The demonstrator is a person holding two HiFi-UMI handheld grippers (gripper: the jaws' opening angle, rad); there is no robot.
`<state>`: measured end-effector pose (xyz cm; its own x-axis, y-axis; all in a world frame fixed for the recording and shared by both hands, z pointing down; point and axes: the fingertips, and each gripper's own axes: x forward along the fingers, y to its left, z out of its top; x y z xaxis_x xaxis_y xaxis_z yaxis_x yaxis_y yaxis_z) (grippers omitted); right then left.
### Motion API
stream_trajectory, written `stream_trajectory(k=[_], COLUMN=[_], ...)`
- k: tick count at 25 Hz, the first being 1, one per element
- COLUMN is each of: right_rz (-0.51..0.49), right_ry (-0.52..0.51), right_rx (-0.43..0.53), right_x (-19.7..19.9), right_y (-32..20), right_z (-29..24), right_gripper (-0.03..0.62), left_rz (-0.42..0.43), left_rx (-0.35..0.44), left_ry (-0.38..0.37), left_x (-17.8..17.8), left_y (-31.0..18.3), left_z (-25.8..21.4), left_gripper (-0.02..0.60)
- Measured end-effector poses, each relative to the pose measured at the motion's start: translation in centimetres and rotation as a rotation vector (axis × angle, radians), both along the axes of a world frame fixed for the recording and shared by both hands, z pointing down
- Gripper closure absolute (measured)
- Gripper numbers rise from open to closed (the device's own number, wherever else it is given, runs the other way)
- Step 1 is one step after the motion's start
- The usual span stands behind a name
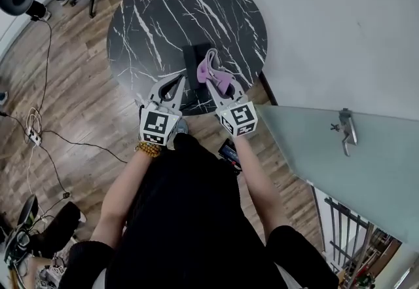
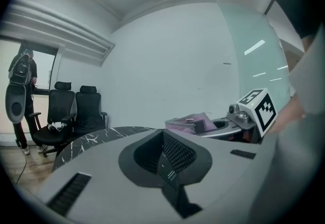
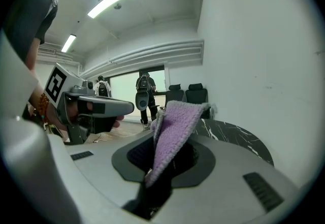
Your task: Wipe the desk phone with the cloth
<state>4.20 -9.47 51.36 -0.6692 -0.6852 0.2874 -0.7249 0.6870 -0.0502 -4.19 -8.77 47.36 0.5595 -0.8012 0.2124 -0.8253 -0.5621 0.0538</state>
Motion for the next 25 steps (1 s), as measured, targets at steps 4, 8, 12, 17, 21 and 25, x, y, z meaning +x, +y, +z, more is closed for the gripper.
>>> stream_trajectory(k=[4, 8, 12, 17, 21, 25], right_rz=[-0.028, -0.058, -0.065, -0.066, -0.055, -0.063], right_ry=[0.069, 0.128, 0.163, 0.192, 0.198, 0.214], right_rx=[-0.032, -0.056, -0.065, -0.083, -0.115, -0.14], right_x=[-1.5, -3.0, -4.2, -5.3, -5.5, -5.8], right_y=[-1.7, -4.0, -6.4, -8.8, -9.9, -10.6], right_z=[2.7, 4.7, 6.3, 8.2, 9.7, 10.9], right_gripper=[0.513, 0.513, 0.513, 0.513, 0.513, 0.513], left_rz=[0.018, 0.024, 0.019, -0.014, -0.017, -0.025], left_rx=[-0.021, -0.06, -0.089, -0.113, -0.121, -0.128], left_ry=[-0.002, -0.004, 0.001, 0.017, 0.009, 0.004], left_x=[-0.4, -0.6, -0.6, -0.8, -0.9, -1.2], left_y=[-0.5, -1.2, -2.4, -4.4, -4.7, -4.8], left_z=[1.5, 3.1, 4.5, 4.9, 5.1, 5.4], left_gripper=[0.568, 0.568, 0.568, 0.568, 0.568, 0.568])
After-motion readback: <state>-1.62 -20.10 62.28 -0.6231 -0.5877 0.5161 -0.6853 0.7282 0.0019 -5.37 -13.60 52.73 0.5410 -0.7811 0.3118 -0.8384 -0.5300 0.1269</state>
